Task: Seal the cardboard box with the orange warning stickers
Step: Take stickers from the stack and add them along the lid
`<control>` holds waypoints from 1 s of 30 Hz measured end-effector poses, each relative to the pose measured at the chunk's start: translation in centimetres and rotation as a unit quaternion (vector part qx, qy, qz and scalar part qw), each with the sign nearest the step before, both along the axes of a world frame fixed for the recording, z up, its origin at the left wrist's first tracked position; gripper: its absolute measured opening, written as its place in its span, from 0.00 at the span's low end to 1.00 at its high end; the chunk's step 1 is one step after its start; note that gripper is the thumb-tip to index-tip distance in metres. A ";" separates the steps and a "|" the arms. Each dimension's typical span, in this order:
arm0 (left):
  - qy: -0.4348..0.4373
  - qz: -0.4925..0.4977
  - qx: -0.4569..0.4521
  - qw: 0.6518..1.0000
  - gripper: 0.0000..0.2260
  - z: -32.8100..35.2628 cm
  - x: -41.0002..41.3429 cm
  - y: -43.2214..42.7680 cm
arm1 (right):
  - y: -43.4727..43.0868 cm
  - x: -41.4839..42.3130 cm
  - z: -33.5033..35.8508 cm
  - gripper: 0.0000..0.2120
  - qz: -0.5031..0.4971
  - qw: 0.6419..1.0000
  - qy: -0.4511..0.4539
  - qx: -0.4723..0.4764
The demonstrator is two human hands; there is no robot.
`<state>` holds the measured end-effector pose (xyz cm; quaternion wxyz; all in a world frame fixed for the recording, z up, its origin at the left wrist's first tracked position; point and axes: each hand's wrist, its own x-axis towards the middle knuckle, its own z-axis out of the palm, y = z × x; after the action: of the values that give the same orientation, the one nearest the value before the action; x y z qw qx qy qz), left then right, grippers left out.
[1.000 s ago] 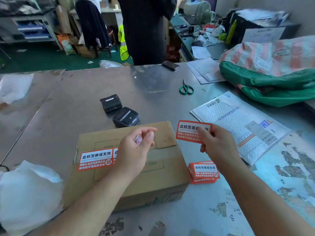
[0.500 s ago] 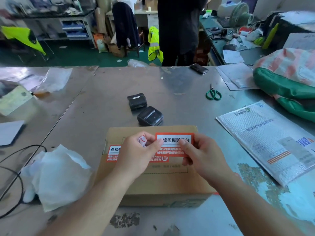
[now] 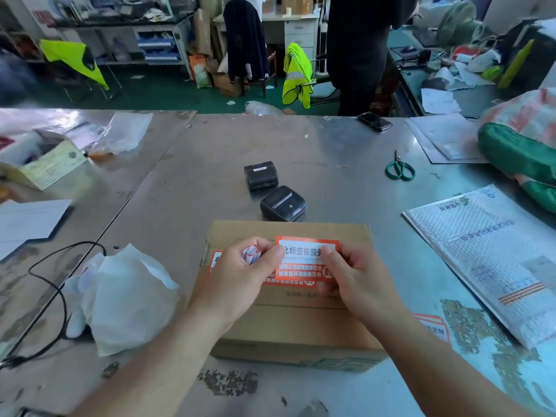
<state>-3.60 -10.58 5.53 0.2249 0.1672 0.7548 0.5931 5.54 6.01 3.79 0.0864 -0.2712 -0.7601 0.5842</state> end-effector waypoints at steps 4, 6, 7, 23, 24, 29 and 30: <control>-0.001 -0.006 0.023 1.000 0.11 -0.1 0.4 0.3 | 0.4 0.1 -0.3 0.10 0.014 0.999 -0.015 0.051; 0.001 -0.017 0.026 1.000 0.11 -0.2 0.6 0.5 | 0.4 0.2 -0.5 0.07 0.020 0.997 -0.018 0.073; 0.001 -0.020 0.029 0.999 0.12 -0.2 0.7 0.6 | 0.4 0.2 -0.8 0.06 0.016 0.997 -0.014 0.075; -0.007 0.028 0.022 0.999 0.13 -1.5 0.4 0.6 | -0.2 1.3 -1.2 0.23 -0.017 0.967 0.036 0.250; -0.006 0.029 0.021 0.999 0.13 -1.6 0.4 0.6 | -0.4 1.4 -1.3 0.23 -0.009 0.964 0.044 0.262; -0.024 0.006 0.030 0.999 0.10 -1.8 0.3 0.4 | -0.4 1.5 -2.3 0.22 0.038 0.958 0.062 0.276; -0.033 -0.002 0.038 0.999 0.11 -1.7 0.3 0.4 | -0.4 1.5 -2.4 0.22 0.045 0.958 0.068 0.275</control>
<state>-3.35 -10.22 3.79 0.2442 0.1573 0.7237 0.6260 7.02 5.65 1.39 0.1830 -0.1620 -0.8951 0.3730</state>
